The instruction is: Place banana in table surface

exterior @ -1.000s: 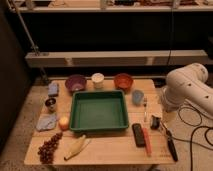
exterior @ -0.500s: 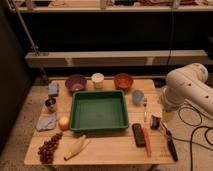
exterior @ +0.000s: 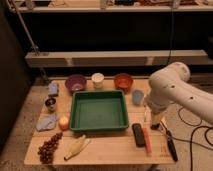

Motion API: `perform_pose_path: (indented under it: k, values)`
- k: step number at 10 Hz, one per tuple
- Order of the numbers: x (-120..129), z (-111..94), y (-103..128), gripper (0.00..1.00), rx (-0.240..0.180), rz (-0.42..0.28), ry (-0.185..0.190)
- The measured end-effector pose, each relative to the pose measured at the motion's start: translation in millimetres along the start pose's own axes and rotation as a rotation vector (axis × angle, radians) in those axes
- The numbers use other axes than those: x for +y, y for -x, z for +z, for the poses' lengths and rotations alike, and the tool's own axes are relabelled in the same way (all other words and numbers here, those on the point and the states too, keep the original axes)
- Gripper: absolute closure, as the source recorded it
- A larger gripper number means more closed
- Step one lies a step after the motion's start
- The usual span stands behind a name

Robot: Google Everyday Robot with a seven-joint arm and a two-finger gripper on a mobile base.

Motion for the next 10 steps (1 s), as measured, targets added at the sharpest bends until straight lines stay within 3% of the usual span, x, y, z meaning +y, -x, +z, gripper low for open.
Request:
perform_pose_path:
  k: [4, 7, 8, 10]
  values:
    - [33.2, -3.1, 110.0, 0.35, -0.032, -0.262, 0.015]
    - [74.9, -8.3, 201.2, 0.35, -0.090, -0.494, 0.017]
    - [85.5, -9.9, 222.1, 0.35, -0.110, -0.550, 0.017]
    - [90.1, -10.2, 229.4, 0.35, -0.114, -0.575, 0.016]
